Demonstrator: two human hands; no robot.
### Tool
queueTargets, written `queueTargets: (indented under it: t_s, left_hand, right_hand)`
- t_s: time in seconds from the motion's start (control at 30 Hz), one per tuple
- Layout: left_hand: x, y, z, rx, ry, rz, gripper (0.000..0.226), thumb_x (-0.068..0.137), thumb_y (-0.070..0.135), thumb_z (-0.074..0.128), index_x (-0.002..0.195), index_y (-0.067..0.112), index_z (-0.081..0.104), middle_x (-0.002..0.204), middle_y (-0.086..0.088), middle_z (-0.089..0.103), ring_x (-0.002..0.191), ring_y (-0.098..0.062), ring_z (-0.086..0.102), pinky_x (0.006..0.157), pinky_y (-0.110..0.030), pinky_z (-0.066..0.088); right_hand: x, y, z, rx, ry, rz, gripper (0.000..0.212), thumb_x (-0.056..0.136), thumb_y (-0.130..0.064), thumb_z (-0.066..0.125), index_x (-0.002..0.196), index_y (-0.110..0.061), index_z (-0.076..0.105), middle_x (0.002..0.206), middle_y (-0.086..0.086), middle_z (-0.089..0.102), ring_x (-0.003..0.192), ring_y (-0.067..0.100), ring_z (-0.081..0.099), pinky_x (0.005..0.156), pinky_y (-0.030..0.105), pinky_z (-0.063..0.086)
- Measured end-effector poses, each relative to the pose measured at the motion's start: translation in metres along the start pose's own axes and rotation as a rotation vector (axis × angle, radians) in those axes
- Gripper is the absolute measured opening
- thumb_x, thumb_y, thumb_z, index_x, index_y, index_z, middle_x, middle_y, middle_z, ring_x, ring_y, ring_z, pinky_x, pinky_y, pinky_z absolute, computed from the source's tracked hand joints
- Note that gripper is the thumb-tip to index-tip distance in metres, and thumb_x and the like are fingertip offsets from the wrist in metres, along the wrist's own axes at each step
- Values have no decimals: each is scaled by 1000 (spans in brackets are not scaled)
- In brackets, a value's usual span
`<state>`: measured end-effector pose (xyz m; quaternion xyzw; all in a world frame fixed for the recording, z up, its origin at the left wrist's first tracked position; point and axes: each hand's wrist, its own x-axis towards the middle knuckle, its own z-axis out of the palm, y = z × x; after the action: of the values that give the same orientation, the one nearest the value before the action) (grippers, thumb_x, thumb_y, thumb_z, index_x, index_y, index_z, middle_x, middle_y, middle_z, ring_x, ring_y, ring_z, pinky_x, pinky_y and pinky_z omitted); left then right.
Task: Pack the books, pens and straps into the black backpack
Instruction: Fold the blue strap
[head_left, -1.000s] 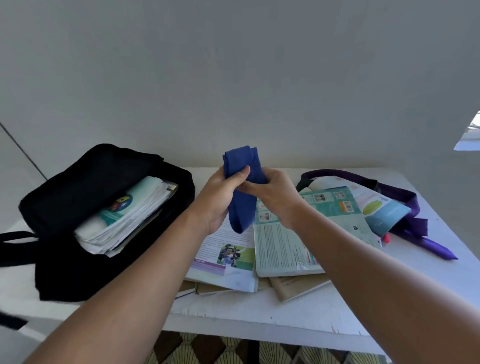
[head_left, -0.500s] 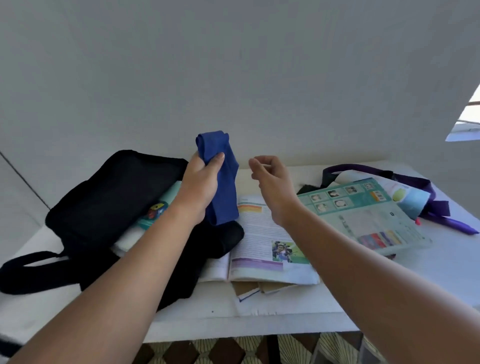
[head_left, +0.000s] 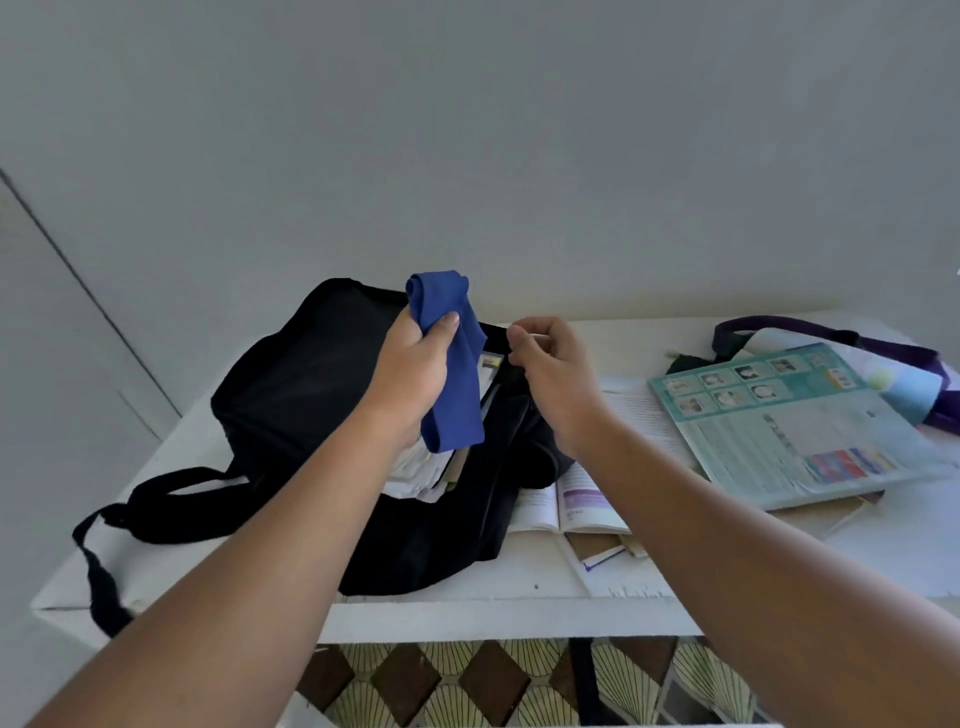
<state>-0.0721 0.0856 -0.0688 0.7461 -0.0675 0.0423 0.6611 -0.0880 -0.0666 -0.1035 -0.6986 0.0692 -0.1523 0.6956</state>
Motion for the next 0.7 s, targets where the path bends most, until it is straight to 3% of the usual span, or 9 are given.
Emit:
queueTargets:
  t_s: [0.13, 0.23, 0.33, 0.47, 0.63, 0.7]
  left_hand:
    - [-6, -3, -26, 12, 77, -25, 12, 106, 29, 53, 112, 32, 63, 107, 4, 71, 100, -15, 69, 87, -37, 55]
    - [-9, -9, -51, 36, 148, -22, 16, 105, 28, 54, 119, 25, 63, 103, 7, 70, 96, -10, 67, 79, -28, 54]
    - [-8, -15, -80, 56, 169, -16, 19, 105, 26, 55, 122, 22, 62, 103, 7, 69, 96, -10, 66, 73, -24, 49]
    - [-1, -22, -123, 66, 174, -23, 20, 105, 28, 54, 122, 22, 64, 106, 2, 70, 97, -15, 68, 79, -31, 53]
    - [8, -31, -192, 56, 176, -37, 23, 104, 31, 54, 122, 21, 65, 108, -1, 72, 100, -20, 70, 86, -38, 55]
    - [14, -35, -218, 37, 194, -48, 23, 104, 30, 55, 123, 21, 64, 110, -1, 72, 102, -21, 69, 90, -41, 56]
  right_hand:
    - [-4, 1, 23, 4, -32, 13, 5, 102, -30, 63, 104, -26, 65, 99, 4, 72, 100, 23, 71, 87, 33, 54]
    - [-11, 3, 46, -3, -87, 26, 3, 100, -27, 64, 103, -27, 66, 95, -2, 73, 101, 23, 73, 93, 38, 56]
    - [-17, 0, 72, -40, -113, 6, 7, 101, -21, 63, 105, -26, 65, 96, -1, 74, 98, 19, 73, 83, 28, 55]
    - [-24, -4, 119, -95, -191, 21, 17, 102, -12, 58, 106, -28, 61, 103, 5, 71, 91, 18, 69, 69, 24, 53]
    - [-31, 2, 185, -431, -260, -85, 20, 105, -20, 52, 120, -26, 64, 101, -10, 68, 93, 13, 65, 78, 26, 51]
    - [-33, 5, 206, -681, -267, -162, 23, 104, -37, 55, 123, -27, 63, 111, -8, 67, 103, 15, 63, 92, 36, 53]
